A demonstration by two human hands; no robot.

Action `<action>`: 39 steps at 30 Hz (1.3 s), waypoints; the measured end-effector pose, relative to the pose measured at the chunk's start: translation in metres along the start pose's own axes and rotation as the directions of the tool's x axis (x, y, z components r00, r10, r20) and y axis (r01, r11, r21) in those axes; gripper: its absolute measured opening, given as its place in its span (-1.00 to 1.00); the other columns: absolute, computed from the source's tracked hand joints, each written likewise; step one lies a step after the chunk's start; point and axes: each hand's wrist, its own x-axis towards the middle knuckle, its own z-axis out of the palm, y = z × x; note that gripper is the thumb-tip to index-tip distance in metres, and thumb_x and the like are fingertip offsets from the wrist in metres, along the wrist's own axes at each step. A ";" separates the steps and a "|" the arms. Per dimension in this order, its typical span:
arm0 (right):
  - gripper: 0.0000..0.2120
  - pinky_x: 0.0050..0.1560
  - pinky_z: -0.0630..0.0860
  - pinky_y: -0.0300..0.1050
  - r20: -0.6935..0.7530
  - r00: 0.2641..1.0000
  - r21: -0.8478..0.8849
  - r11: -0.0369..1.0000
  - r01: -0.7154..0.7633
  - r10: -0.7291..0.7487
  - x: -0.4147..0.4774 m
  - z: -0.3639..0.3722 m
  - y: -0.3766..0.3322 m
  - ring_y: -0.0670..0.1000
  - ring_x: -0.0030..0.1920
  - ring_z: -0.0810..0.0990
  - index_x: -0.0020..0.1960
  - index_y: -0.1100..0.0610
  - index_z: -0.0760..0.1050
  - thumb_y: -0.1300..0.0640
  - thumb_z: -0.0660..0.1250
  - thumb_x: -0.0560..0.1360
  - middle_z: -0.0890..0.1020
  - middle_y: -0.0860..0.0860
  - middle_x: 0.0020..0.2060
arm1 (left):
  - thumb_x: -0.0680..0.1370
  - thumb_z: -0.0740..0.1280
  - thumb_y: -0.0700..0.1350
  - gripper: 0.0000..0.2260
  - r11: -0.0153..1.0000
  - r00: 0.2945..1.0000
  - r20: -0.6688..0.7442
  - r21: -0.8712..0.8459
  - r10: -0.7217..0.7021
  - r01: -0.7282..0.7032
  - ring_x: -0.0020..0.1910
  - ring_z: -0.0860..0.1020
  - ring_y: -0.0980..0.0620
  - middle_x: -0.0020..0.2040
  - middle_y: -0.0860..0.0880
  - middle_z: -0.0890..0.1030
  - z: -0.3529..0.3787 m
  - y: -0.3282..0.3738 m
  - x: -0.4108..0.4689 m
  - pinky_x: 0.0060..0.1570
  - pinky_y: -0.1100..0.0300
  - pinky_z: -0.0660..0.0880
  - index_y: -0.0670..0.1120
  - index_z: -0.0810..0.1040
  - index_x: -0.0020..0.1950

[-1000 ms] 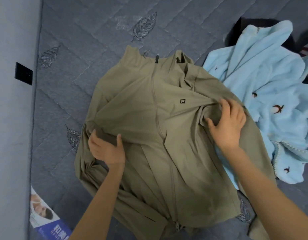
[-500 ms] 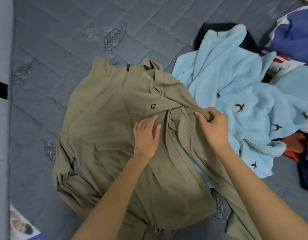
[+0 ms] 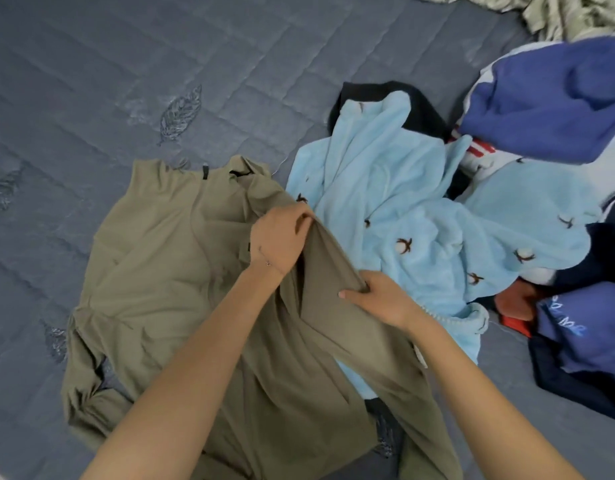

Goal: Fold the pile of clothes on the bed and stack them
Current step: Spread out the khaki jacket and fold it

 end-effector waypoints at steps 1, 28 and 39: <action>-0.80 -0.18 0.43 -0.18 0.044 0.999 0.079 0.996 -0.030 0.026 -0.005 -0.006 0.004 0.00 -0.17 0.59 -0.18 0.19 0.54 0.06 0.39 0.51 0.60 0.04 -0.24 | 0.59 0.26 -0.10 -0.87 0.997 0.997 -0.049 -0.061 -0.054 0.051 -0.16 0.57 -0.04 -0.17 -0.05 0.63 -0.002 0.006 0.006 -0.21 0.09 0.48 -0.06 0.59 -0.02; -0.55 0.47 0.03 0.14 -0.407 0.612 -0.666 0.679 0.310 -0.678 0.023 -0.001 -0.002 0.17 0.40 0.29 0.30 0.14 0.50 -0.02 0.33 0.47 0.51 0.14 0.28 | 0.56 0.08 0.17 -0.48 0.936 0.963 -0.011 0.234 -0.268 0.263 0.50 0.18 -0.17 0.51 -0.10 0.25 0.061 -0.027 -0.103 0.42 -0.25 -0.03 0.05 0.25 0.50; -0.37 0.43 0.11 0.09 -0.215 0.715 -0.654 0.642 0.400 -0.665 -0.047 0.139 0.055 0.20 0.41 0.24 0.34 0.16 0.47 0.13 0.56 0.32 0.46 0.19 0.34 | 0.55 0.01 0.22 -0.41 0.827 0.887 0.104 0.423 -0.451 0.371 0.49 0.11 -0.20 0.51 -0.19 0.21 0.029 -0.099 -0.264 0.42 -0.26 -0.08 -0.04 0.24 0.51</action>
